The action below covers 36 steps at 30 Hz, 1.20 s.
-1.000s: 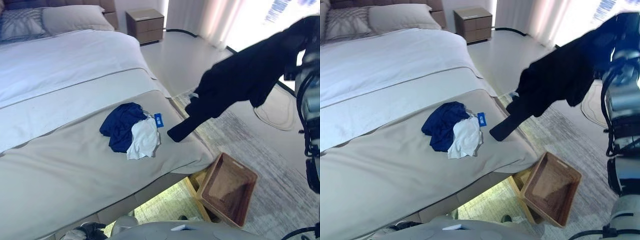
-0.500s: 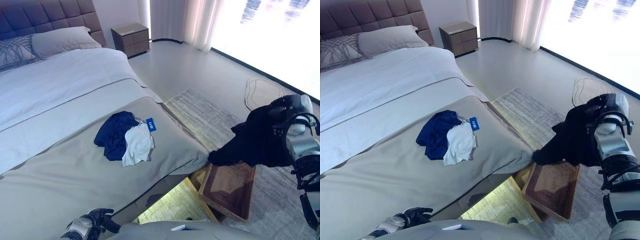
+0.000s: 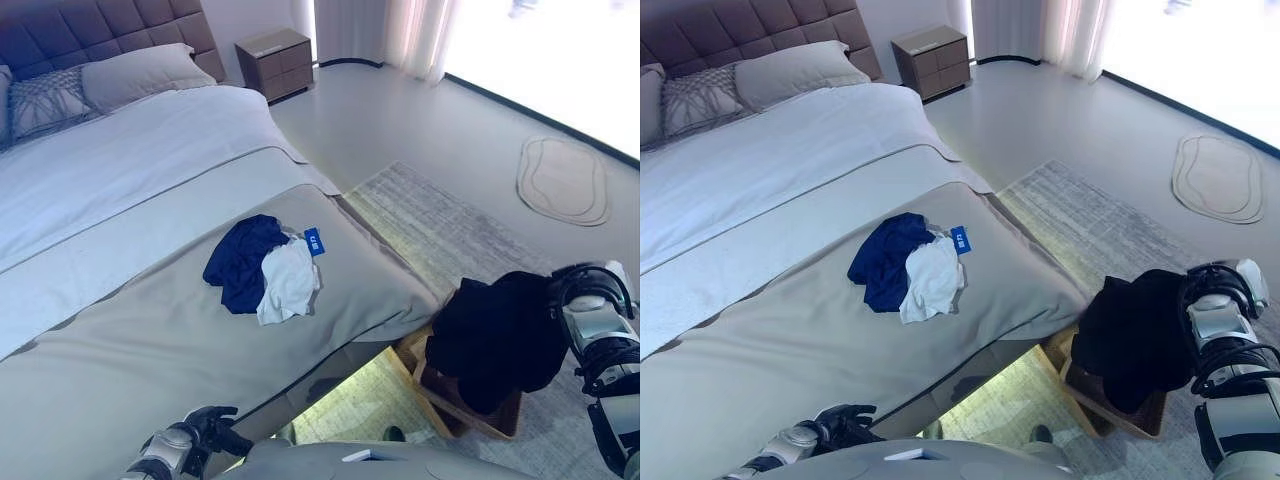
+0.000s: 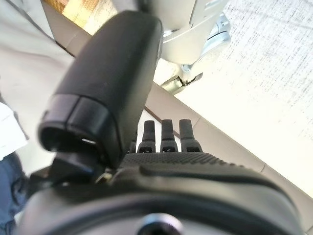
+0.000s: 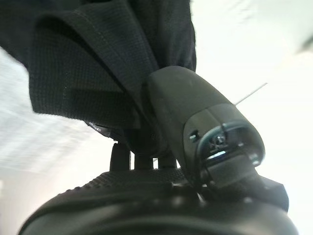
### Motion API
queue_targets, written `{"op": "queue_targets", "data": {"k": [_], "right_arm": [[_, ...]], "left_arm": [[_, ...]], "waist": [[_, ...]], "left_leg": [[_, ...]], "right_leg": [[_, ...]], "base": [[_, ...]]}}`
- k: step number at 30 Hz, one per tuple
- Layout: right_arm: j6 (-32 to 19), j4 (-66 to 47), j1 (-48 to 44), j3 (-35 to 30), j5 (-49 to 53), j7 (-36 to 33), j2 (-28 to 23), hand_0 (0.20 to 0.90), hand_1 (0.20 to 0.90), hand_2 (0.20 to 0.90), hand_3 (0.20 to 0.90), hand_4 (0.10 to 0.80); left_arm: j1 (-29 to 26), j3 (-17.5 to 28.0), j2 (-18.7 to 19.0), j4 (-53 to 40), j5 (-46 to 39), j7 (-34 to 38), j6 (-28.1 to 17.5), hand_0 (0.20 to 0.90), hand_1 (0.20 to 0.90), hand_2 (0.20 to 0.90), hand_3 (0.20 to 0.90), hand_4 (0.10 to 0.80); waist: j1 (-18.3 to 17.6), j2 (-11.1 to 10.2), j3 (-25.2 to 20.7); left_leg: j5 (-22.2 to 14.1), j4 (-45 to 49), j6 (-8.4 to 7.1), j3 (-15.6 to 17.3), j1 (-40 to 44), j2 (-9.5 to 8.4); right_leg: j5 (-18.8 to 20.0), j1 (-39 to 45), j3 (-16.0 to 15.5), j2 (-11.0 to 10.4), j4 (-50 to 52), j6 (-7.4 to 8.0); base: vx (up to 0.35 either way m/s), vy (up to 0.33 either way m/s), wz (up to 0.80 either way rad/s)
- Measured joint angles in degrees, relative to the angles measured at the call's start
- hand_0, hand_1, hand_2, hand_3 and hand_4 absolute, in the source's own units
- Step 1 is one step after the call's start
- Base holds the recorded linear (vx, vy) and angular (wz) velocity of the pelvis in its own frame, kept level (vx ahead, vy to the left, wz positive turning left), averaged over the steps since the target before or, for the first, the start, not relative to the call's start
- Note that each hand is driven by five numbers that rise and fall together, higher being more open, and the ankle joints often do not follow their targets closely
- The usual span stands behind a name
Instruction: Pick up the clothes from the bed and place them into the basket
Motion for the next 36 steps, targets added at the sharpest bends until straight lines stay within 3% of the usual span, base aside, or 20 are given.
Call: {"op": "queue_targets", "data": {"k": [3,8,22,25,30,36], "right_arm": [[0.0,5.3,0.6,-2.0,1.1,-0.2,0.3,0.900,0.900,0.900,0.900,0.800],[-0.8,7.4,2.4,-3.7,3.0,-0.2,1.6,0.900,0.900,0.900,0.900,0.800],[-2.4,13.4,2.5,-8.6,2.9,-0.8,1.5,0.900,0.900,0.900,0.900,0.800],[-5.5,14.4,3.0,-11.1,6.4,-1.8,1.5,0.900,0.900,0.900,0.900,0.800],[-16.4,13.7,6.2,-17.9,20.7,-1.3,3.1,0.900,0.900,0.900,0.900,0.800],[-25.5,10.7,9.2,-24.4,40.9,4.5,15.3,0.900,0.900,0.900,0.900,0.800]], "left_arm": [[-1.1,-0.2,-0.5,-1.3,-1.1,0.1,-0.8,0.900,0.900,0.900,0.900,0.800],[-2.1,0.0,-1.1,-1.2,-1.2,0.2,-0.8,0.900,0.900,0.900,0.900,0.800],[-0.6,3.5,-0.9,3.8,-2.6,0.1,-1.9,0.900,0.900,0.900,0.900,0.800],[-0.3,3.6,-0.9,4.4,-3.9,0.2,-2.5,0.900,0.900,0.900,0.900,0.800],[0.5,5.4,-1.0,6.5,-6.3,0.9,-4.6,0.900,0.900,0.900,0.900,0.800],[2.9,10.0,0.1,11.0,-7.1,0.9,-5.6,0.900,0.900,0.900,0.900,0.800]], "waist": [[0.8,1.1,1.1],[1.8,1.1,1.3],[4.3,-1.7,3.0],[4.5,-2.3,2.9],[6.9,-4.3,1.8],[7.9,-8.7,-1.3]], "left_leg": [[0.8,0.0,-0.66,-1.4,-1.7,0.05],[1.1,0.0,-1.03,-2.2,-1.7,0.20],[1.1,0.0,-1.08,-4.6,-0.8,-0.72],[1.1,0.0,-0.96,-6.2,-0.7,-1.59],[1.0,0.0,-0.52,-7.6,-0.9,-2.90],[1.0,0.0,-0.35,-8.9,-1.2,-3.42]], "right_leg": [[0.0,-0.8,-1.5,0.1,0.0,-0.04],[0.0,-0.1,-2.7,0.3,0.0,-0.02],[-0.4,2.7,-5.7,-0.6,0.0,0.47],[-0.4,3.8,-7.2,-1.2,0.0,0.53],[-0.5,4.4,-8.6,-2.2,0.3,0.61],[-0.8,4.9,-9.7,-2.5,0.3,0.87]], "base": [[-0.066,-0.056,0.23],[0.031,-0.030,0.12],[0.048,0.083,0.12],[0.050,0.190,0.27],[0.045,0.161,0.17],[0.076,0.123,0.11]]}}
